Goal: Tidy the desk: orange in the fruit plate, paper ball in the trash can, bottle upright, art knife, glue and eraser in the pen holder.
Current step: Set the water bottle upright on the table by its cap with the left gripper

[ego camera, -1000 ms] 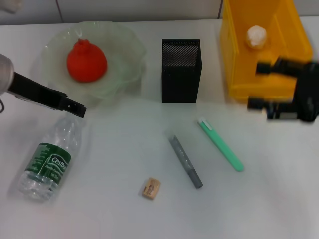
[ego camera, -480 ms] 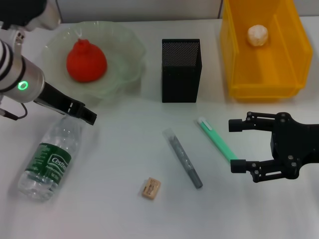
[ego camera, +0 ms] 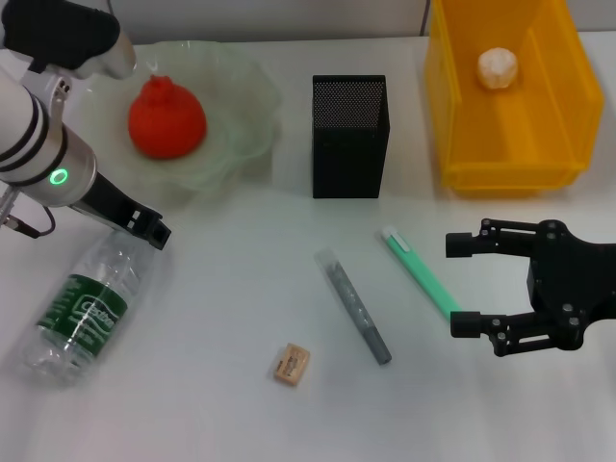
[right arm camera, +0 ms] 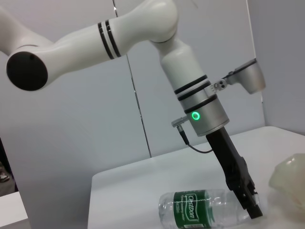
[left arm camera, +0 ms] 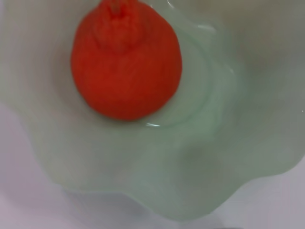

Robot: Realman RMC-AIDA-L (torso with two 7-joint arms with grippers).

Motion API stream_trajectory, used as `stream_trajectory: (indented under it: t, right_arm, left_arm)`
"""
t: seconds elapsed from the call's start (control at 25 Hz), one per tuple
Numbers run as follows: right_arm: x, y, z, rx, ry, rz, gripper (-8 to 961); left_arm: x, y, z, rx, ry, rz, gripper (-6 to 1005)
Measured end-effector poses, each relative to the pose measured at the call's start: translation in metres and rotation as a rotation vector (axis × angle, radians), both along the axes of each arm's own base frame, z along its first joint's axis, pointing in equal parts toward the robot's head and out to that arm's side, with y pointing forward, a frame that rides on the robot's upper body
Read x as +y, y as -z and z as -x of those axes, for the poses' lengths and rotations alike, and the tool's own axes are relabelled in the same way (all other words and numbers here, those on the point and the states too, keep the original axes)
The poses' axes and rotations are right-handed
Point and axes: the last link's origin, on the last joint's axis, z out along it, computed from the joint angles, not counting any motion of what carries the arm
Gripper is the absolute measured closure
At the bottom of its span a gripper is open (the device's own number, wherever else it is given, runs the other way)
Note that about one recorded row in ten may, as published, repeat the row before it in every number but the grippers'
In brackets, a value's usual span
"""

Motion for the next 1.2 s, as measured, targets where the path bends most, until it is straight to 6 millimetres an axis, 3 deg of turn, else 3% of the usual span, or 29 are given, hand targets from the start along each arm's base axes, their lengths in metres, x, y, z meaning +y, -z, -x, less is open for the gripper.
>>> stream_trajectory:
  t: [0.08, 0.28, 0.56, 0.6, 0.88, 0.96, 1.04, 1.2]
  right_arm:
    - [-0.001, -0.001, -0.001, 0.002, 0.006, -0.003, 104]
    - [-0.003, -0.003, -0.004, 0.013, 0.022, -0.013, 104]
    - [-0.006, -0.007, -0.004, 0.042, 0.025, -0.015, 104]
    - [-0.006, -0.009, -0.002, 0.056, 0.023, -0.014, 105]
    - [-0.002, -0.01, 0.005, 0.119, 0.058, 0.014, 105]
    - [-0.002, -0.009, 0.006, 0.137, 0.068, 0.022, 105]
    - [0.0, -0.007, 0.008, 0.189, 0.089, 0.036, 105]
    - [0.002, -0.005, 0.009, 0.199, 0.105, 0.037, 106]
  left_arm:
    - [-0.003, -0.007, -0.002, -0.01, 0.035, -0.023, 454]
    - [-0.015, -0.02, -0.007, -0.071, 0.105, -0.04, 555]
    - [-0.037, -0.05, -0.013, -0.283, 0.205, -0.037, 555]
    - [-0.045, -0.064, -0.01, -0.408, 0.257, -0.039, 555]
    - [-0.063, -0.092, 0.013, -0.725, 0.43, -0.074, 555]
    - [-0.066, -0.092, 0.015, -0.782, 0.464, -0.084, 555]
    - [-0.071, -0.085, 0.024, -0.931, 0.63, -0.146, 555]
    - [-0.073, -0.073, 0.033, -0.985, 0.728, -0.209, 555]
